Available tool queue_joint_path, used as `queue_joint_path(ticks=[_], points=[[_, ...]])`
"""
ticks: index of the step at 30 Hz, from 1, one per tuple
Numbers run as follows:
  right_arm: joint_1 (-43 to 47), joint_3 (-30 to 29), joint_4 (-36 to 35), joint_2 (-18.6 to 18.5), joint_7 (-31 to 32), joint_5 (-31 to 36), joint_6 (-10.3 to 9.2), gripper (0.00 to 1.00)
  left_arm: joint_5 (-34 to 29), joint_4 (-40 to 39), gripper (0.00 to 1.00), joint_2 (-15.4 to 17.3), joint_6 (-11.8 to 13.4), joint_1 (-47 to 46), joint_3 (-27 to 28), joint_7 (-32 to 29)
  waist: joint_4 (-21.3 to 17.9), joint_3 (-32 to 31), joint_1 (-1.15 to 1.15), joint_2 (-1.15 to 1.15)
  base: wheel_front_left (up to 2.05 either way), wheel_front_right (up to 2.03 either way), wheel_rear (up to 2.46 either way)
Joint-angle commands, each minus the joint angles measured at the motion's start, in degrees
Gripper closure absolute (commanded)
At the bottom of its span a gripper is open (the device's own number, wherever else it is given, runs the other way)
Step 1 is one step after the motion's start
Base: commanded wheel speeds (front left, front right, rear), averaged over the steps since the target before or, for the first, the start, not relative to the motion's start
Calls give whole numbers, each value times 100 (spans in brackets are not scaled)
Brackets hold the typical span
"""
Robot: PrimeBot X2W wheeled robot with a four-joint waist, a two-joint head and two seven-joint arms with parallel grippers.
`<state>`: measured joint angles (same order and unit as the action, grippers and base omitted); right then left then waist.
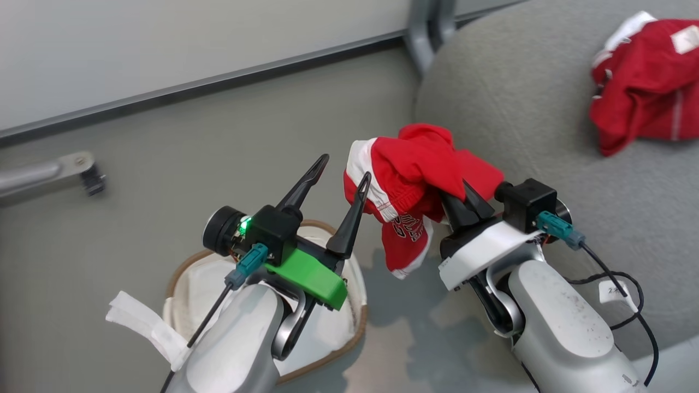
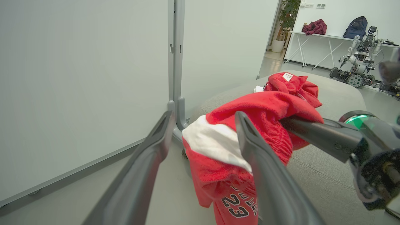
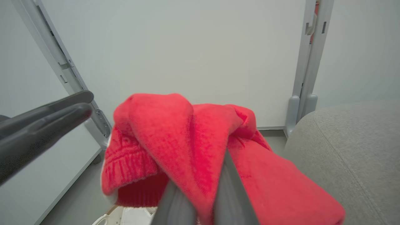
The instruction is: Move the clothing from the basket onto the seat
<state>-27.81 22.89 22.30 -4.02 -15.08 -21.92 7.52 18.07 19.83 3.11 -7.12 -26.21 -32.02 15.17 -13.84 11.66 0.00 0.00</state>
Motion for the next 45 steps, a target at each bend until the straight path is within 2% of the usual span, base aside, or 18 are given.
queue_joint_path(ticks=[1, 8, 16, 23, 31, 45], points=[[108, -49, -62, 32, -12, 21, -6, 100, -2, 29, 0, 62, -35, 114, 27, -4, -882, 106, 0, 0, 0, 0, 0], [403, -281, -208, 80, -12, -9, -6, 100, 36, 32, 0, 84, -40, 282, 100, -4, -1680, 32, 0, 0, 0, 0, 0], [747, -937, -531, 95, -12, 222, -6, 100, 380, 194, 0, 46, -41, -32, -524, -4, -1785, 171, 0, 0, 0, 0, 0], [516, -1206, -568, -82, -12, 485, -6, 100, 486, 293, 0, 113, -41, -207, -690, -4, -1786, 388, 0, 0, 0, 0, 0], [-877, -1520, -117, -844, -12, 1244, -6, 100, 377, 365, 0, 351, -41, -114, -501, -4, -1763, 755, 0, 0, 0, 0, 0], [-3429, -2740, 1445, -2280, -11, 2122, -7, 100, 251, 420, 0, 592, -41, -566, -657, -3, -979, 1792, 0, 0, 0, 0, 0]])
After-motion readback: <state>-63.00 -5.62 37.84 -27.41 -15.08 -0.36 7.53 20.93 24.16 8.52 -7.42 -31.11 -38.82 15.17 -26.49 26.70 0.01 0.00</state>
